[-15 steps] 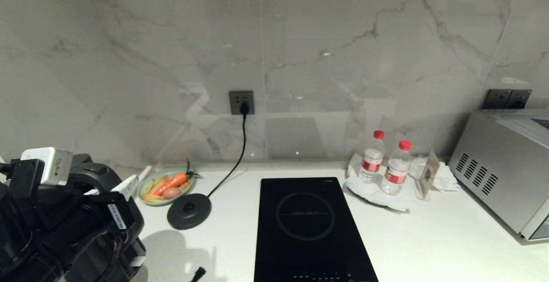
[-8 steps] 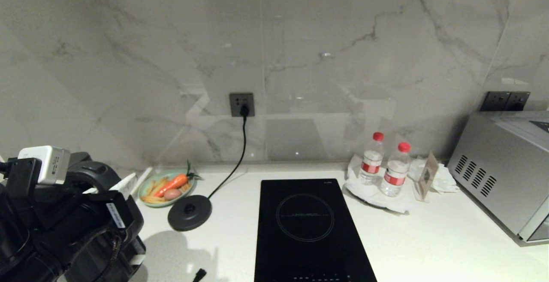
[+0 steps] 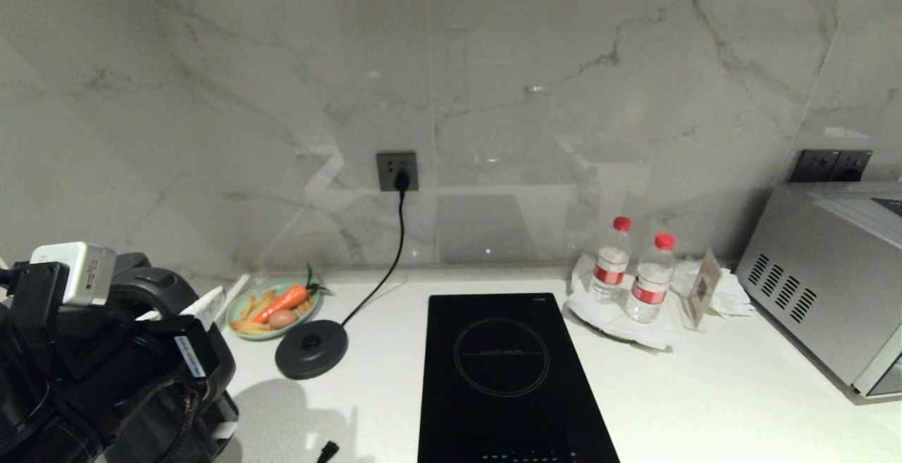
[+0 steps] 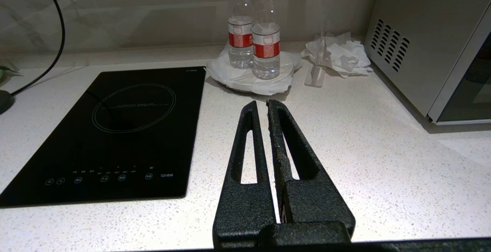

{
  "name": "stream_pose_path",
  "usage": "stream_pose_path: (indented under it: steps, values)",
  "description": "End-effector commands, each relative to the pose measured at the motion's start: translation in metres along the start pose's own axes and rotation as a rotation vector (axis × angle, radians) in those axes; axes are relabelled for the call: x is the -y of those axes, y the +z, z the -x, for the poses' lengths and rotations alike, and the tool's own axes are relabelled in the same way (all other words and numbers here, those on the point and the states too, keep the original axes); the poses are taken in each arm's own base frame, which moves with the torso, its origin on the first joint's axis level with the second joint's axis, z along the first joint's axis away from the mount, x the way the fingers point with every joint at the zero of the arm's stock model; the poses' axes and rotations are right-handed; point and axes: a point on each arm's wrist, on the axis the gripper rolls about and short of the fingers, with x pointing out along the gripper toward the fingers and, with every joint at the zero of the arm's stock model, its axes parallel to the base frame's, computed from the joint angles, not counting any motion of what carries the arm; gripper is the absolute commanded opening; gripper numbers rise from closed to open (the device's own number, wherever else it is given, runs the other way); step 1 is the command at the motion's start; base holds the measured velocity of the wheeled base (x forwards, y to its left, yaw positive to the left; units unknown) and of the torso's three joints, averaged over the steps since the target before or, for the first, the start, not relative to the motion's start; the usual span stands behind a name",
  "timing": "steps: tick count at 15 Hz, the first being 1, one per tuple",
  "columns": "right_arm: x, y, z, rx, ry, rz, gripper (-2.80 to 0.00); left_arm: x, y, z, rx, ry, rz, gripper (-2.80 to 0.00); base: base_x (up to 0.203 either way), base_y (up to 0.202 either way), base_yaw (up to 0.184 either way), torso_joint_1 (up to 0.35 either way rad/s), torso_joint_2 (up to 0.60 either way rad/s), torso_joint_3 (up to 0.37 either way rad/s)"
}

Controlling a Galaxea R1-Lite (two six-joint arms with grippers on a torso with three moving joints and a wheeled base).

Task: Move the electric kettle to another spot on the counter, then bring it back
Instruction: Place it by the sink

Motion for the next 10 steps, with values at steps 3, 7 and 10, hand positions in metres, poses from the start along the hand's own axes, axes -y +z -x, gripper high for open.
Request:
stream_pose_path:
  steps: [3, 7, 10]
  values:
    - [0.0000, 0.0000, 0.0000, 0.000, 0.001, 0.001, -2.80, 0.0000, 0.0006, 0.0001, 0.006, 0.002, 0.002, -2.80, 0.000, 0.000, 0.000, 0.000, 0.00, 0.000]
    - [0.0000, 0.0000, 0.0000, 0.000, 0.001, 0.001, -2.80, 0.0004, 0.0018, -0.0003, 0.010, 0.001, 0.004, -2.80, 0.001, 0.000, 0.023, -0.001, 0.00, 0.000]
    - [0.0000, 0.0000, 0.0000, 0.000, 0.001, 0.001, -2.80, 0.0006, 0.0026, -0.0006, 0.013, 0.001, 0.004, -2.80, 0.002, -0.008, 0.167, 0.006, 0.01, 0.009]
